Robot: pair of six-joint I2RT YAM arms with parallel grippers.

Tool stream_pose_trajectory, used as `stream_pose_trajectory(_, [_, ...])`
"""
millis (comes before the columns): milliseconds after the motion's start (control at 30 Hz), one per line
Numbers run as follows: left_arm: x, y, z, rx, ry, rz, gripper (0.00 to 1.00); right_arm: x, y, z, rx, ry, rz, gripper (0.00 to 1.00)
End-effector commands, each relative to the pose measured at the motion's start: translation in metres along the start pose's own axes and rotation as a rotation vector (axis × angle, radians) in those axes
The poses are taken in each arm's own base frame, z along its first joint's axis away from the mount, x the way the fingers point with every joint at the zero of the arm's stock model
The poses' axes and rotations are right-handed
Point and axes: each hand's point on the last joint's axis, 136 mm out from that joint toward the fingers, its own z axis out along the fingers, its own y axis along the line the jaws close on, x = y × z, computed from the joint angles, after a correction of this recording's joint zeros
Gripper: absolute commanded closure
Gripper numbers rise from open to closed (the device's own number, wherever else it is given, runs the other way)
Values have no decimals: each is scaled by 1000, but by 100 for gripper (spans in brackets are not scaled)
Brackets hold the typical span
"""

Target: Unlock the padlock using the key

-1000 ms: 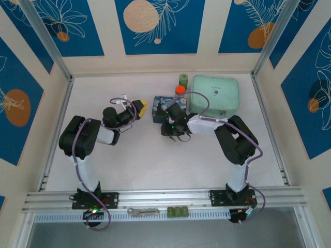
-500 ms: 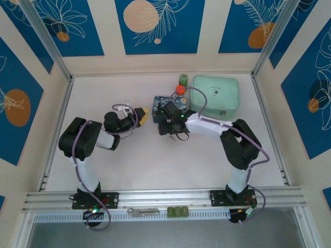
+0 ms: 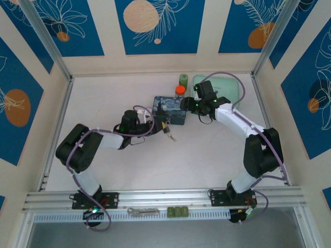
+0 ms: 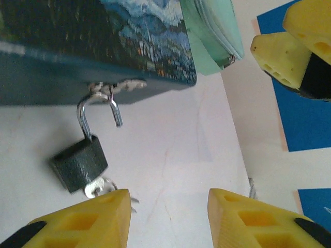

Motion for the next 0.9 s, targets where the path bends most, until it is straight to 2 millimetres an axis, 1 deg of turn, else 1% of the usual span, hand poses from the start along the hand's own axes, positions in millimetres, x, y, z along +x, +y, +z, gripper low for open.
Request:
stream_pose_trajectory(0, [3,17,13,-86,34,36,60,-13,-2,11,-29,12,-1,33])
stream_pose_trajectory(100, [3,27,19,-168,56,62,60,-17,-10,24,-10,28,0,33])
stream_pose_trajectory(233, [5,39,22,-271,95,90,62,-21,-14,39,0,39,2,33])
stream_pose_trajectory(433, [1,48,37,-319,123,93,63,-23,-13,58,-9,61,18,33])
stream_pose_trajectory(500, [2,53,41,-337,133,85,61,-21,-12,64,-11,72,25,32])
stream_pose_trajectory(567, [2,57,42,-356,141,80,57,-19,-10,69,-12,84,26,30])
stream_pose_trajectory(667, [5,61,37,-391,158,84,51,-15,-9,70,11,86,9,30])
stream_pose_trajectory(767, [10,63,32,-410,183,98,49,-16,-2,62,22,55,-22,29])
stream_pose_trajectory(867, [16,62,36,-382,207,91,47,-19,9,54,2,29,-30,29])
